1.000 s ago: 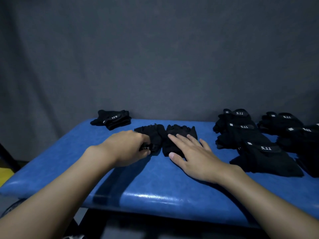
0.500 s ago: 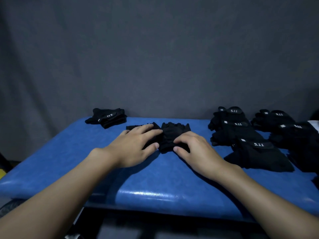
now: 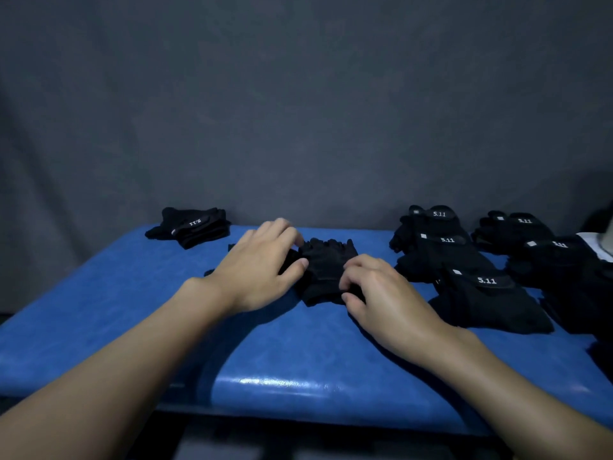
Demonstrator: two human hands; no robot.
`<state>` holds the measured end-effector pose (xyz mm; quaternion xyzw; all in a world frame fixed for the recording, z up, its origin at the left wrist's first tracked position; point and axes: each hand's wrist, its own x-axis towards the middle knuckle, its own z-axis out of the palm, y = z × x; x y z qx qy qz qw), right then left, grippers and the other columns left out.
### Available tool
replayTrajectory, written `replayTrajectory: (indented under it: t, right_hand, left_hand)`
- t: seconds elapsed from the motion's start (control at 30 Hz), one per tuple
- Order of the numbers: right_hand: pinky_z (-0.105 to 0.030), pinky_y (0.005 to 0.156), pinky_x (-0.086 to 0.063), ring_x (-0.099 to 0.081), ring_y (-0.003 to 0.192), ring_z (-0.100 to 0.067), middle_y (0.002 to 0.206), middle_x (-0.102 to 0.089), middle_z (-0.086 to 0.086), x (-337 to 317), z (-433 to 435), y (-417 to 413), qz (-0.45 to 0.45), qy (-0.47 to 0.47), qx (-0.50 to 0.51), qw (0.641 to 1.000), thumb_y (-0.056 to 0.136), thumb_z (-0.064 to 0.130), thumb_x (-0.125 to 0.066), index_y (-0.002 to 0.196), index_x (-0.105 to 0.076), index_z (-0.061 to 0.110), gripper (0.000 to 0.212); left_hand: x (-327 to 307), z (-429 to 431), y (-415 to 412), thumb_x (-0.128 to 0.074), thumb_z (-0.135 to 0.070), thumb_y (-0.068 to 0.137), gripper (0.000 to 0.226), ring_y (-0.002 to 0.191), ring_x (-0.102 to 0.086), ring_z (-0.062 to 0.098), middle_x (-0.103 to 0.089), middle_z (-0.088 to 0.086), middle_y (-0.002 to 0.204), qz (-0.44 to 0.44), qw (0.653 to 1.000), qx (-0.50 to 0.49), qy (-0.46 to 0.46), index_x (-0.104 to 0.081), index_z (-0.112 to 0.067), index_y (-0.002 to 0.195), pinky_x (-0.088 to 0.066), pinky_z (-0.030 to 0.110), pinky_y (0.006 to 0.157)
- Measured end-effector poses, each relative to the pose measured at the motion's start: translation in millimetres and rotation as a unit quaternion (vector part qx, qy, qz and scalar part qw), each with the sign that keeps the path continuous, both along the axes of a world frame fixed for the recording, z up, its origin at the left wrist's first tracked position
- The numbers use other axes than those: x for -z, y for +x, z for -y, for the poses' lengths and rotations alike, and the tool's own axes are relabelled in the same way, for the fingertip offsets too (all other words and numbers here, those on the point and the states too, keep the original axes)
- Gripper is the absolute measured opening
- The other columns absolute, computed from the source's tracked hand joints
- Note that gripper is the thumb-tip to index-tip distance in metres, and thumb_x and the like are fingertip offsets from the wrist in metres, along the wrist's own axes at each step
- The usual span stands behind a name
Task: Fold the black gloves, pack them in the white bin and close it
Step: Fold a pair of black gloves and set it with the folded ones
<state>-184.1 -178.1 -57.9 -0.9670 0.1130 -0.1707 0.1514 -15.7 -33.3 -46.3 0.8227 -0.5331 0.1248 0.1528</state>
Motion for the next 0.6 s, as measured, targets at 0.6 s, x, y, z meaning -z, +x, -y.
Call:
replayTrajectory:
  t: [0.6]
  right_hand:
    - [-0.030, 0.122, -0.009, -0.008, 0.151, -0.013, 0.164, -0.015, -0.003, 11, 2, 14, -0.105, 0.044, 0.014, 0.993, 0.102, 0.046, -0.035, 0.157, -0.012, 0.014, 0.067]
  left_hand:
    - [7, 8, -2, -0.038, -0.073, 0.090, 0.081, 0.151, 0.000, 0.002, -0.005, -0.011, 0.166, -0.115, 0.976, -0.014, 0.185, -0.006, -0.040, 0.156, -0.001, 0.038, 0.124]
